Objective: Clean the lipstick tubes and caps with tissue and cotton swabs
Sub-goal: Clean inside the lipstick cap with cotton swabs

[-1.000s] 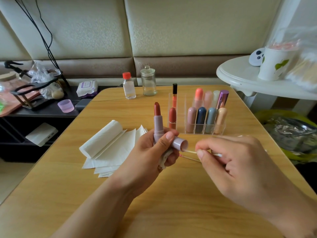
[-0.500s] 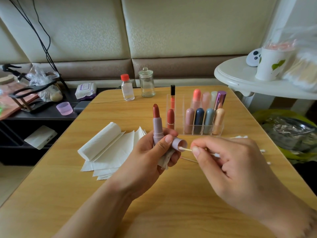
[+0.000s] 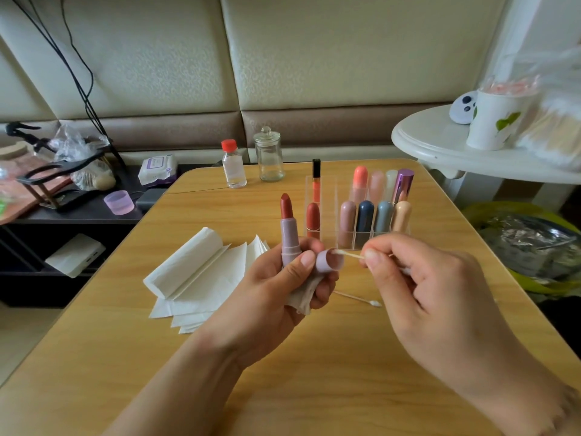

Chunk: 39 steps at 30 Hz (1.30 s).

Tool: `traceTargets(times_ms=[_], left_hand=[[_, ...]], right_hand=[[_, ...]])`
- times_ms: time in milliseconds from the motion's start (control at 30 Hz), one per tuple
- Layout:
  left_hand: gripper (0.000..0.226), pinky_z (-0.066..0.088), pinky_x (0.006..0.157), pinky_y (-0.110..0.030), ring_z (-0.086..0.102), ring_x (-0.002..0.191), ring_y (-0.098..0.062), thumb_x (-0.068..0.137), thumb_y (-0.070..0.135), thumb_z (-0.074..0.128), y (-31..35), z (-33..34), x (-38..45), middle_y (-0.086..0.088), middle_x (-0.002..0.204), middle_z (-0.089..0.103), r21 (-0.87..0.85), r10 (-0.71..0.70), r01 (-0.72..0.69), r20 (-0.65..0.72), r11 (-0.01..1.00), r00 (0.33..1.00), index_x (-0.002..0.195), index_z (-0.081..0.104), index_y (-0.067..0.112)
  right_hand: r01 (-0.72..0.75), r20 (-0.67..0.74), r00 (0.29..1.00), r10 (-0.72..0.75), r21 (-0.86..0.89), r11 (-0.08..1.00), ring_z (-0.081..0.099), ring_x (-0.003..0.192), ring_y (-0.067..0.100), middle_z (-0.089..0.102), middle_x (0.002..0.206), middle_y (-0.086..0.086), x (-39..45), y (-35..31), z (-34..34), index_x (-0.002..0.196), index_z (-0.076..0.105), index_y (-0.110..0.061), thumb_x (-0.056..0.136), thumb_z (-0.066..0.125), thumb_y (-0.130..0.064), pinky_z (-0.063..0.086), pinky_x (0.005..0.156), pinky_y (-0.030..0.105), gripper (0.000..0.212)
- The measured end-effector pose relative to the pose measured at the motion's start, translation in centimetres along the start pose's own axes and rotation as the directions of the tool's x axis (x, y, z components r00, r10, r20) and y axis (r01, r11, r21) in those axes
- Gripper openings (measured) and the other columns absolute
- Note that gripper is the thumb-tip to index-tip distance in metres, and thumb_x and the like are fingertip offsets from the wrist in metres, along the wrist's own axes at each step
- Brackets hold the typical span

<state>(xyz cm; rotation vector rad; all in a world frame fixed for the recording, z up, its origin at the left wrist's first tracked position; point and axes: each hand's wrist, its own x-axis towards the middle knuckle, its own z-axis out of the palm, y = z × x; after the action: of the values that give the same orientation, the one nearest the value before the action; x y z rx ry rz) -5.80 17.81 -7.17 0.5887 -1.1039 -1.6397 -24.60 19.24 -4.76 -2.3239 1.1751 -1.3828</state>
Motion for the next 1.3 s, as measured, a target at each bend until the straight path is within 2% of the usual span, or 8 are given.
traceTargets(times_ms=[200, 267, 333, 533, 767, 1000, 1167, 1300], left_hand=[[0.015, 0.048, 0.069, -0.023, 0.057, 0.078, -0.016, 0.094, 0.013, 0.058, 0.1, 0.0, 0.0, -0.011, 0.098, 0.058, -0.206, -0.064, 0.086, 0.113, 0.975, 0.992, 0.105, 0.064, 0.006], [0.015, 0.049, 0.071, -0.023, 0.059, 0.081, -0.016, 0.092, 0.013, 0.062, 0.1, 0.0, 0.0, -0.01, 0.101, 0.059, -0.267, -0.069, 0.106, 0.147, 0.958, 0.987, 0.105, 0.066, 0.007], [0.014, 0.049, 0.072, -0.023, 0.06, 0.084, -0.017, 0.093, 0.011, 0.062, 0.2, 0.1, 0.0, -0.011, 0.104, 0.06, -0.321, -0.066, 0.119, 0.17, 0.94, 0.983, 0.106, 0.065, 0.006], [0.014, 0.049, 0.075, -0.024, 0.061, 0.085, -0.017, 0.096, 0.011, 0.058, 0.0, 0.2, -0.1, -0.01, 0.103, 0.062, -0.33, -0.07, 0.139, 0.215, 0.934, 0.974, 0.106, 0.064, 0.005], [0.015, 0.042, 0.054, -0.017, 0.054, 0.06, -0.007, 0.1, 0.023, 0.051, 0.3, 0.3, -0.4, -0.003, 0.078, 0.06, -0.293, -0.179, 0.284, 0.338, 0.913, 0.924, 0.096, 0.061, 0.012], [0.03, 0.04, 0.045, -0.013, 0.049, 0.048, -0.001, 0.101, 0.032, 0.046, 0.2, 0.2, -0.4, 0.004, 0.065, 0.058, -0.213, -0.24, 0.321, 0.335, 0.923, 0.911, 0.086, 0.066, 0.017], [0.026, 0.034, 0.039, -0.013, 0.042, 0.042, -0.001, 0.092, 0.038, 0.062, 0.2, 0.0, -0.5, 0.005, 0.056, 0.052, -0.177, -0.258, 0.313, 0.276, 0.933, 0.926, 0.076, 0.062, 0.018], [0.027, 0.028, 0.037, -0.012, 0.036, 0.039, 0.0, 0.089, 0.042, 0.063, 0.4, 0.0, -0.5, 0.008, 0.051, 0.047, -0.129, -0.274, 0.31, 0.239, 0.942, 0.932, 0.074, 0.066, 0.019]], right_hand=[[-0.025, 0.012, 1.0, 0.023, 0.197, 0.98, 0.043, 0.044, 0.01, 0.046, 0.055, -0.011, -0.1, -0.2, -0.6, 0.11, 0.06, -0.03, 0.101, 0.045, -0.037, 0.03, 0.043, 0.019, 0.019], [-0.04, -0.015, 0.999, 0.051, 0.43, 0.902, 0.044, 0.046, 0.018, 0.05, 0.057, -0.003, 0.0, -0.5, -0.9, 0.108, 0.054, -0.034, 0.098, 0.048, -0.036, 0.036, 0.044, 0.029, 0.012], [-0.012, -0.061, 0.996, 0.059, 0.582, 0.813, 0.057, 0.053, 0.022, 0.061, 0.062, 0.002, 0.4, -0.9, -1.2, 0.099, 0.058, -0.027, 0.096, 0.055, -0.03, 0.043, 0.05, 0.021, 0.005], [-0.021, -0.026, 0.997, 0.071, 0.807, 0.59, 0.075, 0.08, 0.033, 0.076, 0.09, 0.01, 0.9, -1.5, -1.7, 0.101, 0.072, -0.021, 0.093, 0.064, -0.038, 0.051, 0.053, 0.022, 0.02], [0.021, -0.063, 0.998, 0.028, 0.668, 0.744, 0.061, 0.056, 0.03, 0.064, 0.071, -0.001, 0.8, -1.1, -1.1, 0.089, 0.069, -0.025, 0.098, 0.057, -0.042, 0.044, 0.048, 0.025, 0.023], [0.054, 0.028, 0.996, -0.085, 0.577, 0.815, 0.066, 0.064, 0.02, 0.065, 0.074, -0.002, 0.4, -0.9, -1.2, 0.091, 0.069, -0.017, 0.101, 0.054, -0.037, 0.046, 0.061, 0.019, 0.027], [0.236, 0.017, 0.968, -0.252, 0.291, 0.927, 0.064, 0.07, 0.015, 0.064, 0.076, -0.001, 0.6, -0.5, -1.3, 0.09, 0.071, -0.009, 0.099, 0.054, -0.021, 0.047, 0.064, 0.024, 0.022], [0.312, 0.045, 0.945, -0.325, 0.186, 0.932, 0.063, 0.079, 0.006, 0.067, 0.085, -0.003, 0.7, 0.0, -1.3, 0.089, 0.075, -0.004, 0.096, 0.058, -0.015, 0.044, 0.079, 0.015, 0.021]])
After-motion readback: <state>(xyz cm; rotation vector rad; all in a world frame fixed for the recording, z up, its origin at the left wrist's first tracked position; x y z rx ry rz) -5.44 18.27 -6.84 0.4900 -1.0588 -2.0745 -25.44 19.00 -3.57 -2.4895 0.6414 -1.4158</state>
